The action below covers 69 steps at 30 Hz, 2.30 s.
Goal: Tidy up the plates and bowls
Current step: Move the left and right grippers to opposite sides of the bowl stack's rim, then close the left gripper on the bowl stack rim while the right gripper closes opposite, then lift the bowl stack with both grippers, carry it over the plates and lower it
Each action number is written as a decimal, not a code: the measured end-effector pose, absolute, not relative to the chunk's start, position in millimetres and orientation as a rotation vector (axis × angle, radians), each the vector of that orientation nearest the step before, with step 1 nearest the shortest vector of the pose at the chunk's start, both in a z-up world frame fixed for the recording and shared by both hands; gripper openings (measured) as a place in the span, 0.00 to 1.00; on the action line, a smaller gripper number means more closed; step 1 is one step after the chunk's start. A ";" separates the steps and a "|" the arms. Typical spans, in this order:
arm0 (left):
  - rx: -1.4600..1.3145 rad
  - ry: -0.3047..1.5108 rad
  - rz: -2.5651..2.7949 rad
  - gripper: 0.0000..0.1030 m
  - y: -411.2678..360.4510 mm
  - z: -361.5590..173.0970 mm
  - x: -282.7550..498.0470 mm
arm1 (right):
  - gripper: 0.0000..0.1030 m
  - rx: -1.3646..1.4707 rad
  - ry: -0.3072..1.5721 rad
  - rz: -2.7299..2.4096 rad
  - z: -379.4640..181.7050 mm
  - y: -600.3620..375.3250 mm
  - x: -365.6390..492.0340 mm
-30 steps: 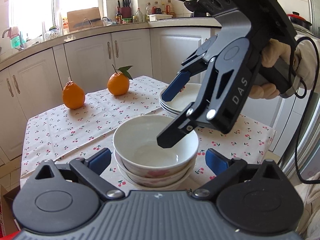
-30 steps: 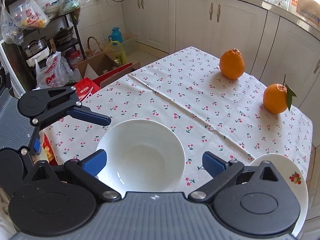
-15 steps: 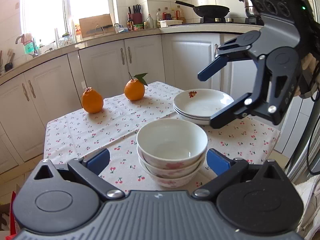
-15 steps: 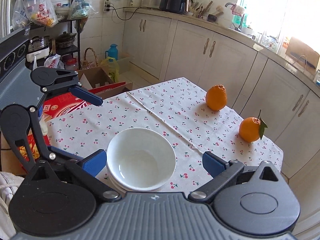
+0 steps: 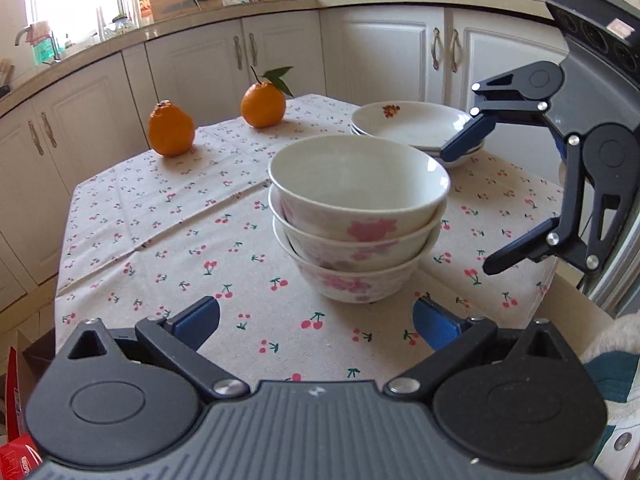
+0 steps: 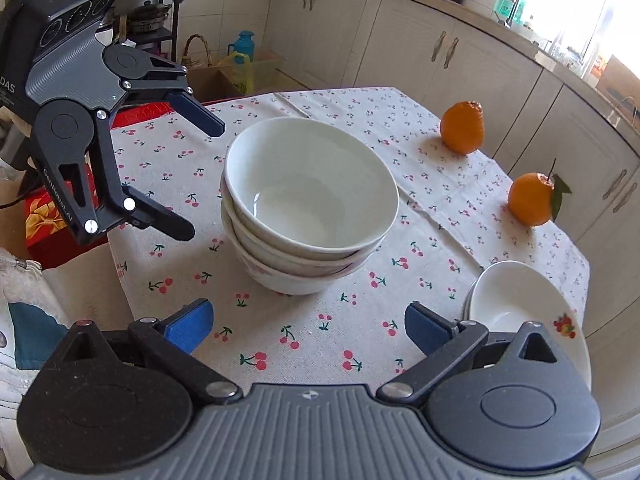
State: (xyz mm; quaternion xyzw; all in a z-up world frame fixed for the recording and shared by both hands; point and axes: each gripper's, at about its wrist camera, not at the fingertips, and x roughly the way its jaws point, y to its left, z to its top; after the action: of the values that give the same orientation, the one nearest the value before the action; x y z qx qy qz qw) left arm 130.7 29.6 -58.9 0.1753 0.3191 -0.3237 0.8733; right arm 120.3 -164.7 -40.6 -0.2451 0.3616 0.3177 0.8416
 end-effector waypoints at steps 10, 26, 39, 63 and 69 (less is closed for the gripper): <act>0.469 0.695 -0.826 0.99 15.9 -74.4 156.7 | 1.00 -0.488 0.816 0.762 -65.4 -155.4 154.7; 0.530 0.723 -1.024 0.86 12.0 -72.5 181.0 | 0.92 -0.597 0.849 0.900 -57.6 -143.2 170.2; 0.525 0.732 -1.079 0.83 11.5 -69.3 187.2 | 0.88 -0.599 0.859 0.941 -51.3 -142.2 181.0; 0.549 0.751 -1.120 0.79 7.2 -63.7 189.9 | 0.86 -0.533 0.897 0.987 -54.6 -144.9 190.4; 0.543 0.759 -1.108 0.78 4.6 -60.9 190.3 | 0.86 -0.540 0.889 0.996 -51.2 -146.4 190.7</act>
State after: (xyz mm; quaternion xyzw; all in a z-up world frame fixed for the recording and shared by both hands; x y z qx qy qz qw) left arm 190.3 4.6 -60.9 0.2483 0.3471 -0.5066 0.7491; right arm 190.7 -146.4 -51.2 -0.2472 0.4070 0.4562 0.7517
